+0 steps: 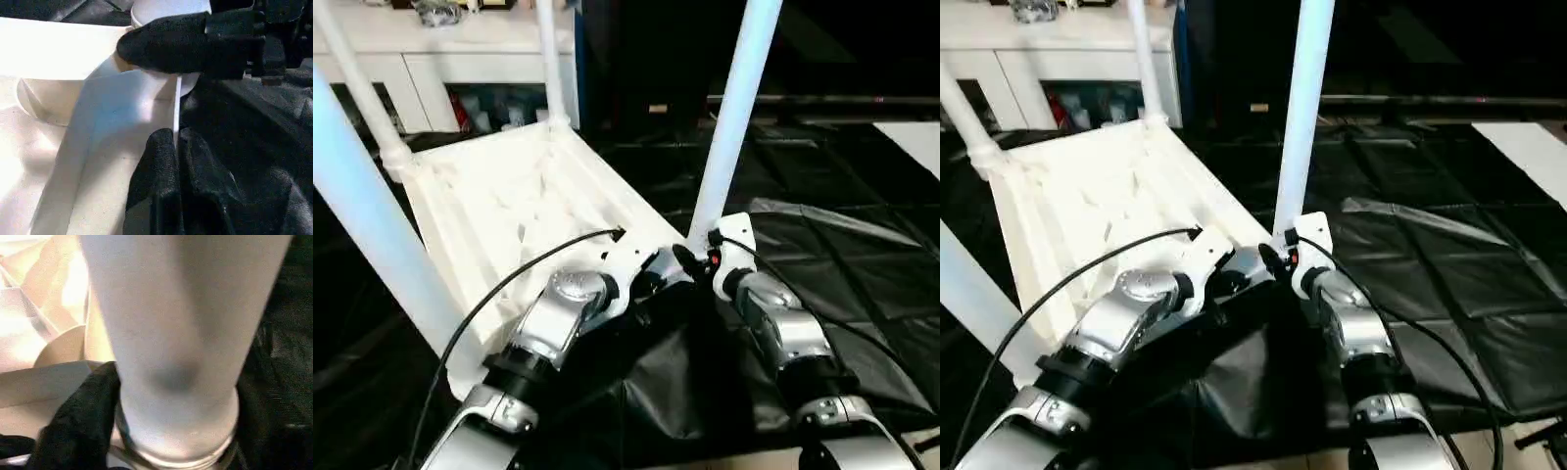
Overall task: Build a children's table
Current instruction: Rotate leg to tighten
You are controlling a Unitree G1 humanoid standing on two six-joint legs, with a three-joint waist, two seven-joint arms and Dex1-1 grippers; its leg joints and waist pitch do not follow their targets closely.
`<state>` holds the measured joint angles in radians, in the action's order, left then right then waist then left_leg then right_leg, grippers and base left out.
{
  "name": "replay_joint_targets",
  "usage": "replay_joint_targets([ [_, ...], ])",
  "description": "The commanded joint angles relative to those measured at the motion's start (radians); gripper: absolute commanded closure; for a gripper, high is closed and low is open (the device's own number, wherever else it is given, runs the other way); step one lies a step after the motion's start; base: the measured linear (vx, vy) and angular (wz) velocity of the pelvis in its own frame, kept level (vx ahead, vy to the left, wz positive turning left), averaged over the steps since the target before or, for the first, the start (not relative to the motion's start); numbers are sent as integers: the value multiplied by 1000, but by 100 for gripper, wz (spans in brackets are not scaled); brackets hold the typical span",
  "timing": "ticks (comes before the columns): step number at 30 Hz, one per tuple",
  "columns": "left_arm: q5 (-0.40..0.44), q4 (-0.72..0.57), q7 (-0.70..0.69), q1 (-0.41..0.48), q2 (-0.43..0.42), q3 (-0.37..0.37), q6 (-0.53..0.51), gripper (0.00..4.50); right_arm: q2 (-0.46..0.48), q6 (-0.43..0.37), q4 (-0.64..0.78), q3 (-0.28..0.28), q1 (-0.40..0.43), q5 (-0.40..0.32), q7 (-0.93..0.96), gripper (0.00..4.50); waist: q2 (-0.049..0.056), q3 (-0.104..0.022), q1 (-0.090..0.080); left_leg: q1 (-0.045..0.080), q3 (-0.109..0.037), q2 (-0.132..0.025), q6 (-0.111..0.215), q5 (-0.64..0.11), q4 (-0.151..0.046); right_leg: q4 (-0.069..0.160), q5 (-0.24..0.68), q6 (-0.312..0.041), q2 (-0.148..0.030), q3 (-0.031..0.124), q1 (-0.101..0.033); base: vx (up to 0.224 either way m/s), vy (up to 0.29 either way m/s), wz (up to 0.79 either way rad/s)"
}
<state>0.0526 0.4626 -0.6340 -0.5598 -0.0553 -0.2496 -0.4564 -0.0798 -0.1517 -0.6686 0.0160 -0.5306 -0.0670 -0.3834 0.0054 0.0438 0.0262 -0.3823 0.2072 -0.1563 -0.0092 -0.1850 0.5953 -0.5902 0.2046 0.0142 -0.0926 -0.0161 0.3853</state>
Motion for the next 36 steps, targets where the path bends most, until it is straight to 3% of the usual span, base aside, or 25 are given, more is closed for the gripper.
replay_joint_targets([
  [1, -35, -9, -6, -51, 40, -10, 91, 450, 80, -22, 12, -112, 26, -32, -184, 88, -1, -47, -3, 27, -42, -66, -25, -385, -93, 90, 330, -174, -53, 25, -7, 0, 0, 0],
  [2, -32, -11, -27, -50, 18, -18, 113, 450, 53, -12, 29, -107, 33, -44, -224, 63, 2, -49, -3, 25, -43, -66, -21, -376, -93, 86, 309, -179, -52, 25, -11, 0, 0, 0],
  [3, -32, -11, -27, -50, 18, -18, 113, 450, 53, -12, 29, -107, 33, -44, -224, 56, 0, -50, -2, 24, -42, -67, -16, -369, -93, 86, 298, -180, -52, 26, -12, 0, 0, 0],
  [4, -35, -13, -42, -50, 7, -16, 118, 450, 36, -8, 39, -104, 38, -51, -247, 52, 4, -51, 1, 26, -40, -67, -8, -351, -91, 84, 268, -192, -52, 26, -12, 0, 0, 0],
  [7, -46, -48, -138, -41, -54, -19, 116, 450, -71, 9, 87, -104, 63, -61, -362, 18, 4, -53, 6, 20, -39, -67, 18, -323, -87, 81, 261, -204, -55, 25, -19, 0, 0, 0],
  [9, -63, -75, -208, -32, -90, -22, 120, 450, -135, 17, 120, -117, 82, -56, -431, 18, 5, -55, 10, 20, -35, -69, 35, -276, -83, 76, 220, -220, -53, 26, -17, 0, 0, 0],
  [11, -84, -102, -284, -23, -126, -25, 128, 450, -190, 17, 155, -124, 100, -61, -508, 18, 6, -60, 14, 17, -34, -69, 51, -227, -78, 68, 161, -236, -52, 24, -24, 0, 0, 0],
  [13, -99, -131, -356, -10, -165, -37, 136, 450, -246, 21, 191, -133, 119, -65, -585, 18, 7, -67, 16, 14, -31, -70, 85, -139, -68, 50, 18, -268, -50, 22, -25, 0, 0, 0],
  [14, -102, -142, -382, -5, -182, -43, 138, 450, -266, 23, 203, -136, 125, -66, -610, 18, 10, -71, 18, 10, -30, -71, 126, -69, -61, 36, -94, -297, -48, 17, -26, 0, 0, 0],
  [16, -109, -160, -426, 2, -208, -53, 143, 450, -296, 28, 219, -140, 133, -65, -650, 18, 12, -71, 23, 12, -29, -72, 145, -51, -56, 31, -132, -315, -46, 13, -25, 0, 0, 0],
  [17, -126, -183, -477, 10, -235, -63, 139, 450, -324, 39, 233, -149, 138, -63, -689, 18, 8, -70, 24, 12, -27, -74, 148, -59, -57, 32, -126, -320, -47, 12, -25, 0, 0, 0],
  [20, -149, -210, -530, 21, -258, -68, 131, 450, -346, 38, 248, -160, 140, -73, -732, 18, 14, -65, 36, 19, -25, -79, 124, -118, -61, 36, -38, -321, -48, 11, -20, 0, 0, 0],
  [23, -170, -232, -566, 33, -275, -69, 124, 450, -347, 35, 251, -163, 133, -89, -759, 18, 9, -61, 41, 20, -24, -80, 90, -167, -67, 43, 42, -307, -50, 13, -18, 0, 0, 0],
  [28, -174, -244, -577, 43, -285, -67, 119, 450, -328, 49, 241, -168, 116, -99, -784, 18, -1, -59, 44, 18, -24, -78, 59, -190, -71, 49, 127, -269, -55, 16, -18, 0, 0, 0],
  [36, -163, -242, -555, 49, -284, -68, 122, 450, -311, 61, 201, -162, 81, -98, -766, 18, -3, -63, 41, 16, -22, -75, 74, -130, -64, 40, 61, -275, -52, 15, -19, 0, 0, 0],
])
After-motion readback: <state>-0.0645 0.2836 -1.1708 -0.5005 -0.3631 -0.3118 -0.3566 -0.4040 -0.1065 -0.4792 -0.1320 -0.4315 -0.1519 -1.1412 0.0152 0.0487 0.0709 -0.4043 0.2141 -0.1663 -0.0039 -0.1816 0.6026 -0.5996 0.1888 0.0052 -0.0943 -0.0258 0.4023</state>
